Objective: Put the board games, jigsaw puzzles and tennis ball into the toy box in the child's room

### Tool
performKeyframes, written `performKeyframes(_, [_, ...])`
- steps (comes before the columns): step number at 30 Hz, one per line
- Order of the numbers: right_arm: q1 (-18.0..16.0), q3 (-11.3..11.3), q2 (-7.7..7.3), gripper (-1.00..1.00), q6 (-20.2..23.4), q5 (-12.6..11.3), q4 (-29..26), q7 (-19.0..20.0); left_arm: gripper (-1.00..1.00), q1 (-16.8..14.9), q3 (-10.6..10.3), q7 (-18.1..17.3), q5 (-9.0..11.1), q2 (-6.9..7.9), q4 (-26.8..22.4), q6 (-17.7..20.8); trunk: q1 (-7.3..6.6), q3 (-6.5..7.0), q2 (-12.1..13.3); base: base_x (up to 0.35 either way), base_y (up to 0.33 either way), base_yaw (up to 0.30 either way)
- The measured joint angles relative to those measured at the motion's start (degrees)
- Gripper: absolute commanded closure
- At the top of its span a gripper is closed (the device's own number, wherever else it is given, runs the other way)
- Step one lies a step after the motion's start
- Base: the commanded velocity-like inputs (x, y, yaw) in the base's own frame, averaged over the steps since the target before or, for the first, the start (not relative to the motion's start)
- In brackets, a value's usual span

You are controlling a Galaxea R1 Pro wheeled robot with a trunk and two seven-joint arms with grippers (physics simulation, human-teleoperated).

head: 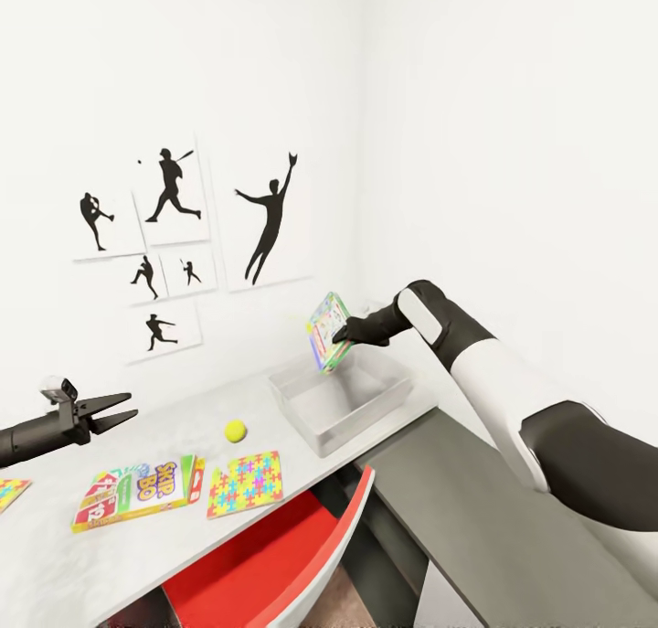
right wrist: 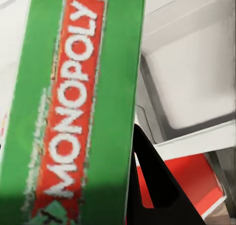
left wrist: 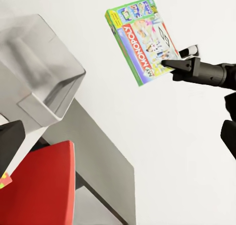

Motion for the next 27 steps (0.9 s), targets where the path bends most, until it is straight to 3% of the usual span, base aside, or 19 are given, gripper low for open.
performKeyframes(8, [-0.09, -0.11, -0.94, 1.0, 0.02, -0.47, -0.22, 0.13, -1.0, 0.01, 0.06, -0.04, 0.03, 0.09, 0.01, 0.02, -0.01, -0.72, 0.02, 0.0, 0.0, 0.0])
performKeyframes(15, [-3.97, -0.49, -0.89, 1.0, 0.02, -0.71, -0.14, 0.2, -1.0, 0.08, 0.11, -1.96, 0.14, 0.46, 0.02, 0.25, -0.02, -1.32, 0.07, 0.0, 0.0, 0.0])
performKeyframes(20, [-7.69, -0.5, -0.37, 1.0, 0.02, -0.8, -0.03, 0.23, -1.0, 0.91, 0.01, -8.82, 0.24, 3.03, -0.09, 0.41, -0.03, -1.78, 0.07, 0.0, 0.0, 0.0])
performKeyframes(22, [-9.16, -0.53, -0.29, 1.0, 0.02, -0.7, 0.03, 0.23, -1.0, 1.83, -0.05, -13.07, 0.31, 5.1, -0.25, 0.44, -0.03, -1.96, 0.07, 0.0, 0.0, 0.0])
performKeyframes(27, [-10.28, -0.53, -0.14, 1.0, 0.01, -0.56, 0.72, 0.22, -1.0, 2.91, -0.1, -14.01, 0.54, 7.69, -0.4, 0.58, -0.02, -2.45, 0.09, 0.0, 0.0, 0.0])
